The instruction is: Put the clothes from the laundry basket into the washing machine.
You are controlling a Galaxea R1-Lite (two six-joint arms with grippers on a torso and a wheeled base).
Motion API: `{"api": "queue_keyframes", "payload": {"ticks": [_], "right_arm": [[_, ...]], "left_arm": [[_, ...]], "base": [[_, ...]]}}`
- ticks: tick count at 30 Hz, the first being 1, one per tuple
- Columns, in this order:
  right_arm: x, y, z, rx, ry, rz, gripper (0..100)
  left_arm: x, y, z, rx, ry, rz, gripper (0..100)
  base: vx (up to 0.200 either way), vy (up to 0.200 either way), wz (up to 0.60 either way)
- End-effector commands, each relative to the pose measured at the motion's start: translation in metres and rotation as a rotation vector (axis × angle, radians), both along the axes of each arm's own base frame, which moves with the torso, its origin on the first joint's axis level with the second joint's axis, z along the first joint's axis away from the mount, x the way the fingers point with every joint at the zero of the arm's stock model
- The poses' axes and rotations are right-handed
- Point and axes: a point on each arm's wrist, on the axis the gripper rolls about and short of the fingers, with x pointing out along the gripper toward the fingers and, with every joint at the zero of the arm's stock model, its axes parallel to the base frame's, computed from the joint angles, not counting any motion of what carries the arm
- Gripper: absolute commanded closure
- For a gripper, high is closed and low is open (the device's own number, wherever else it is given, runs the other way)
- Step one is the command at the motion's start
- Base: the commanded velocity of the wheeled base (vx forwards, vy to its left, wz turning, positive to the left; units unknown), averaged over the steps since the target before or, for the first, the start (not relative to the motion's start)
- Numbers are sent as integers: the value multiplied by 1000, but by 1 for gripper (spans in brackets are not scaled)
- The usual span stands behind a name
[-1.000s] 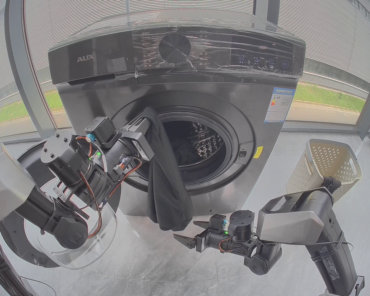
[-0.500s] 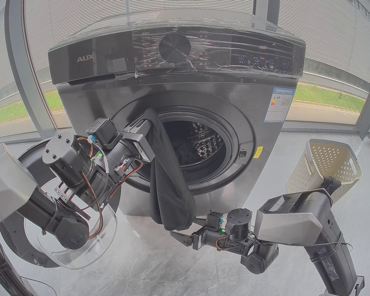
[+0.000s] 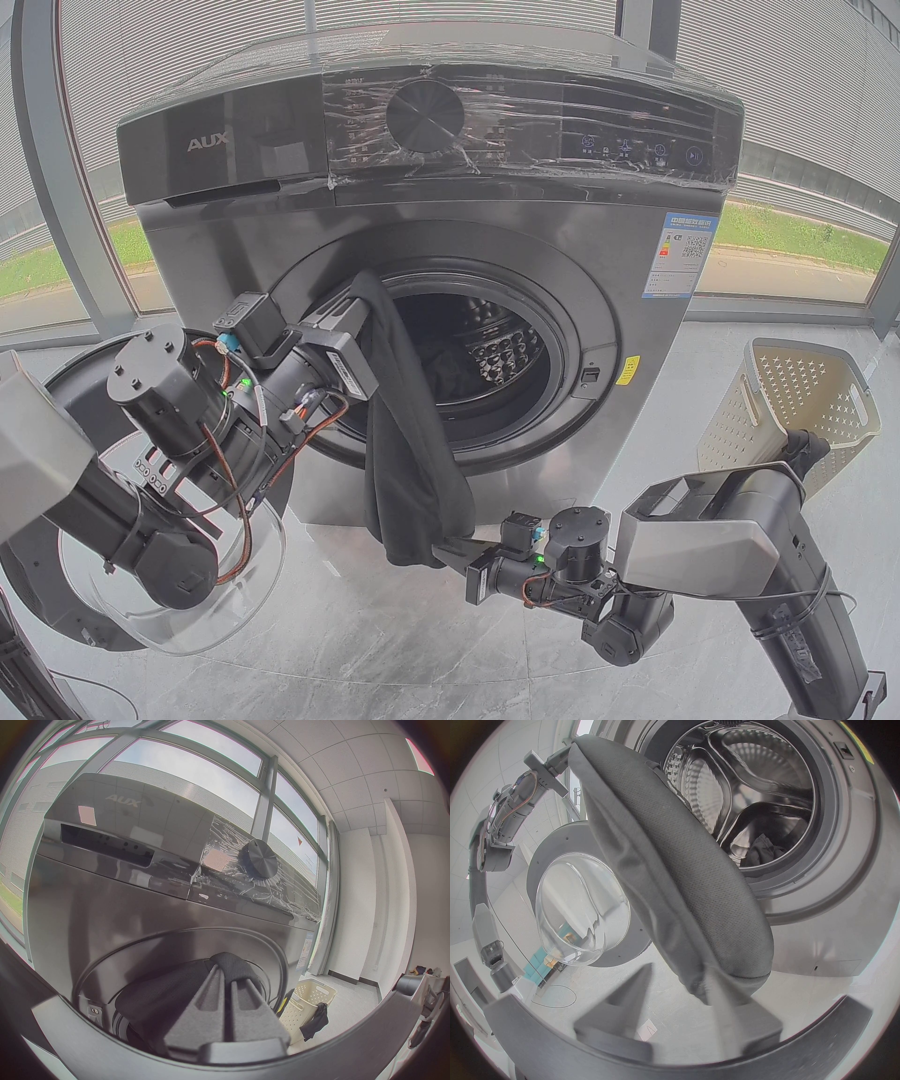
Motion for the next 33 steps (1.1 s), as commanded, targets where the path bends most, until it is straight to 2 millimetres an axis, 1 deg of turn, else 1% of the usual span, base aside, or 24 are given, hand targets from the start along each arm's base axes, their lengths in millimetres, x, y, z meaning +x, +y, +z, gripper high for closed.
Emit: {"api": "queue_keyframes", "payload": {"ticks": [1, 4, 5, 6, 8, 11, 13, 14, 16, 17, 18, 21, 22, 23, 24, 25, 27, 28, 30, 33], "right_arm": [[-4, -2, 6, 3, -4, 0, 100], [-12, -6, 22, 4, -8, -3, 100], [-12, -6, 22, 4, -8, -3, 100], [-19, -10, 36, 7, -16, -15, 100], [-27, -17, 52, 10, -22, -26, 100], [-47, -35, 81, 11, -25, -34, 100], [-47, -35, 82, 13, -25, -34, 100], [-63, -51, 94, -2, -10, -38, 100], [-72, -56, 90, -26, 22, -35, 100], [-72, -56, 90, -26, 22, -35, 100], [-74, -57, 86, -41, 36, -35, 100], [-68, -50, 63, -77, 73, -34, 100], [-66, -48, 60, -78, 72, -35, 100], [-59, -42, 52, -77, 69, -35, 0], [-59, -42, 52, -77, 69, -35, 0], [-50, -29, 39, -70, 60, -23, 0], [-44, -20, 29, -67, 54, -13, 0], [-40, -12, 20, -69, 54, -1, 0], [-36, -3, 8, -87, 75, 12, 0], [-33, 2, 2, -103, 95, 24, 0]], "left_arm": [[-2, 1, -5, 9, 18, 2, 100], [-2, 4, -8, 17, 31, 8, 100], [-2, 4, -8, 17, 31, 8, 100], [-2, 6, -9, 17, 35, 12, 100], [-3, 7, -10, 13, 42, 11, 100], [-5, 8, -9, -6, 51, 4, 100], [-5, 8, -9, -6, 51, 4, 100], [-3, 11, -9, -15, 57, 11, 100], [-2, 12, -7, -19, 52, 15, 100], [-2, 12, -7, -19, 52, 15, 100], [-2, 12, -7, -20, 49, 12, 100], [-2, 10, -5, -23, 44, 7, 100], [-2, 9, -5, -23, 44, 6, 100], [-2, 9, -5, -22, 42, 5, 100], [-2, 9, -5, -22, 42, 5, 100], [-3, 7, -5, -21, 43, 2, 100], [-3, 7, -6, -19, 44, 1, 100], [-4, 7, -6, -19, 44, 1, 100], [-4, 7, -5, -21, 42, 1, 100], [-4, 6, -4, -23, 38, -2, 100]], "base": [[0, 0, 0], [0, 0, 0], [0, 0, 0], [0, 0, 0], [0, 0, 0], [0, 0, 0], [0, 0, 0], [0, 0, 0], [0, 0, 0], [0, 0, 0], [0, 0, 0], [0, 0, 0], [0, 0, 0], [0, 0, 0], [0, 0, 0], [0, 0, 0], [0, 0, 0], [0, 0, 0], [0, 0, 0], [0, 0, 0]]}}
